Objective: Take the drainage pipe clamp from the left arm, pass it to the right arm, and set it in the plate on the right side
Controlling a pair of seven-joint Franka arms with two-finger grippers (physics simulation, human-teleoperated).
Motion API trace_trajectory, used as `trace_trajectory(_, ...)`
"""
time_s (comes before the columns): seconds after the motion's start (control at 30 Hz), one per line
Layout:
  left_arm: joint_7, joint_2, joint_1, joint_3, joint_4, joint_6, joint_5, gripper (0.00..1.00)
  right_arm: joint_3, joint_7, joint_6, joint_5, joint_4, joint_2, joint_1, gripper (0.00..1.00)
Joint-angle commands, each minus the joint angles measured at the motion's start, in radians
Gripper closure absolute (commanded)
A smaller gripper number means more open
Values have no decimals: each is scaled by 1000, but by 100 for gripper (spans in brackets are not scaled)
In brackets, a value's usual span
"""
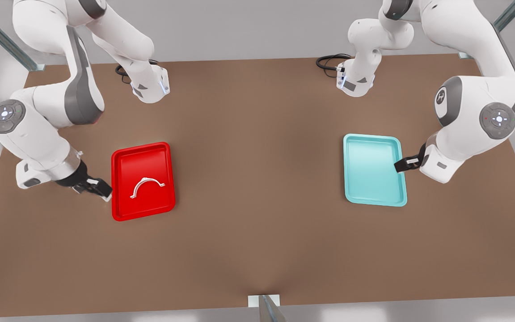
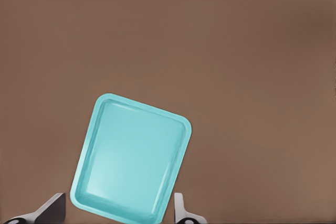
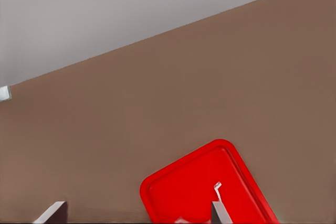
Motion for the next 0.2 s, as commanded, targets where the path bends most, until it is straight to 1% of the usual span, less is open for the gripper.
trace_trajectory(0.0,301,2,0,-1,2,4,-1,0,-27,-364,-167,20,1,-79,18,0)
trace_trajectory(0.03,301,2,-2,-1,2,4,-1,0,-410,-401,-190,91,-8,-120,355,0)
trace_trajectory(0.07,301,2,-3,-1,2,4,-1,0,-622,-422,-147,146,-138,-228,532,0)
trace_trajectory(0.1,301,2,-3,-2,2,4,-1,0,-641,-427,-136,145,-158,-239,564,0)
trace_trajectory(0.13,301,2,-5,-2,2,4,-1,0,-684,-434,-147,145,-142,-225,593,0)
trace_trajectory(0.17,302,2,-5,-2,2,4,-1,0,-685,-482,-142,151,-125,-179,598,0)
